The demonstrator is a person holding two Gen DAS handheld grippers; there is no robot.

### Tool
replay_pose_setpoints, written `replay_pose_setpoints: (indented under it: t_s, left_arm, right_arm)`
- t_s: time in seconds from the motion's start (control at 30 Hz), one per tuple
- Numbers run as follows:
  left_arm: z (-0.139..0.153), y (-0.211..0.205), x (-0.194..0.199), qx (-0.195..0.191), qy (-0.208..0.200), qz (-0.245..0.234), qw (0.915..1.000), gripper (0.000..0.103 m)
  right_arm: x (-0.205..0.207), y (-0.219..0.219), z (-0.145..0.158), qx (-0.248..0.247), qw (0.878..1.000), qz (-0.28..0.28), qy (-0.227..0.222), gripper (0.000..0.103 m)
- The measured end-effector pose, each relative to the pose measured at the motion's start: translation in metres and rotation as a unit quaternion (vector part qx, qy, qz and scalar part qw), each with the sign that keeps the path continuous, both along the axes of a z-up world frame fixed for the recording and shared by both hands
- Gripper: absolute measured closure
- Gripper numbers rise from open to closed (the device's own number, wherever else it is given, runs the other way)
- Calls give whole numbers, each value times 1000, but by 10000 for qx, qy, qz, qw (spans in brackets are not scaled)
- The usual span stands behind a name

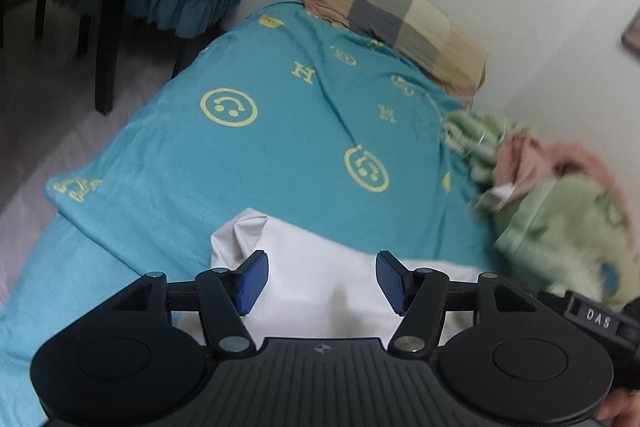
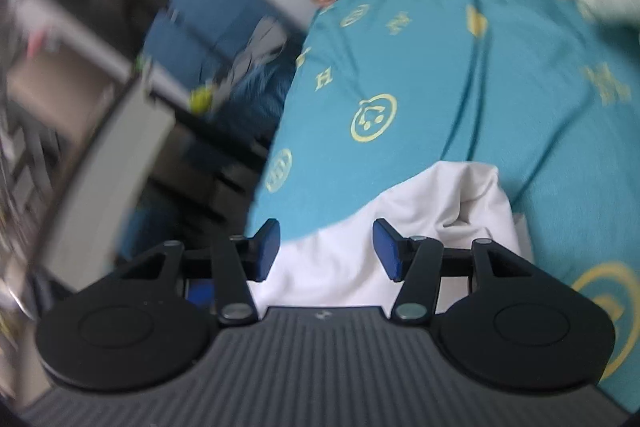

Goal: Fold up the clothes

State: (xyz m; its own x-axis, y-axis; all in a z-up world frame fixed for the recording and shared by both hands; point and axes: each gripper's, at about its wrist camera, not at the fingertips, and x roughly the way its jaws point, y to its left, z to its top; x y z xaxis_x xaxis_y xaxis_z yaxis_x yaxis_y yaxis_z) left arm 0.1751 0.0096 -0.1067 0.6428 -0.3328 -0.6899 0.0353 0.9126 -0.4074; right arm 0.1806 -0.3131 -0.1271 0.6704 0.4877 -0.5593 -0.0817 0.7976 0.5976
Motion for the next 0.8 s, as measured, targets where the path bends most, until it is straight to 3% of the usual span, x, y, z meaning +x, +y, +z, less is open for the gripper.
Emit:
replay_pose_setpoints:
  t_s: [0.1, 0.23, 0.43, 0.6, 0.8]
  left_arm:
    - [-17, -10, 5, 392, 172, 4, 9991, 43]
    - [-28, -21, 3, 845, 106, -170, 9962, 43]
    - [-25, -29, -8, 1225, -29, -264, 9921, 43]
    - [-12, -33, -32, 1414, -146, -388, 9891, 43]
    - [-12, -35, -44, 1519, -166, -427, 9873, 43]
  right_arm:
    - [11, 7, -17, -759, 9969, -29, 211, 50]
    - [26, 6, -31, -1326, 9907, -174, 265, 51]
    - [23, 14, -25, -1695, 9854, -97, 77, 51]
    - [-2, 18, 0, -1626, 9865, 100, -163, 51]
    - [-22, 31, -11, -1972, 9797, 327, 162, 50]
